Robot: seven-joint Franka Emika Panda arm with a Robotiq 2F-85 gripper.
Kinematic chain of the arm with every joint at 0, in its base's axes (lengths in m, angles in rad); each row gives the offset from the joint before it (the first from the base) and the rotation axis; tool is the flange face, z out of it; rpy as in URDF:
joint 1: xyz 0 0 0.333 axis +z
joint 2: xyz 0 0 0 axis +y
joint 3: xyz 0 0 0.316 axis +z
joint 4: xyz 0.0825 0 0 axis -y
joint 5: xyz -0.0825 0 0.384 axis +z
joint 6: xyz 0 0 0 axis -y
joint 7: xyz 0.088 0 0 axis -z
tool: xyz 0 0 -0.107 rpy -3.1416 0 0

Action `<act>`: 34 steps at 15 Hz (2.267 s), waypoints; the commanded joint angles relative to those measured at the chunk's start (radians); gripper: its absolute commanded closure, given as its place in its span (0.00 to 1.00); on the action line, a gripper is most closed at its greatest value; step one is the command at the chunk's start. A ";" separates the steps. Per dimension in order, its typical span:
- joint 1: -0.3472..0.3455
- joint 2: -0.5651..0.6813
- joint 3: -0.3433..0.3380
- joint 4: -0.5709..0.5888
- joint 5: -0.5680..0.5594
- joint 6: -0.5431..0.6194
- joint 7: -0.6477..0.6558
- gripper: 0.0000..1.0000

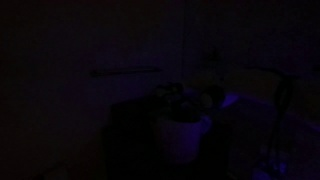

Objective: Remove the cloth from the laundry basket

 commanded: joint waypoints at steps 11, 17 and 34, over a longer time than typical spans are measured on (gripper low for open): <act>-0.076 -0.089 0.059 0.048 0.095 0.218 0.026 0.91; -0.069 -0.184 0.068 0.054 0.102 0.352 0.056 0.91; -0.114 -0.390 0.110 0.036 0.185 0.486 0.149 0.87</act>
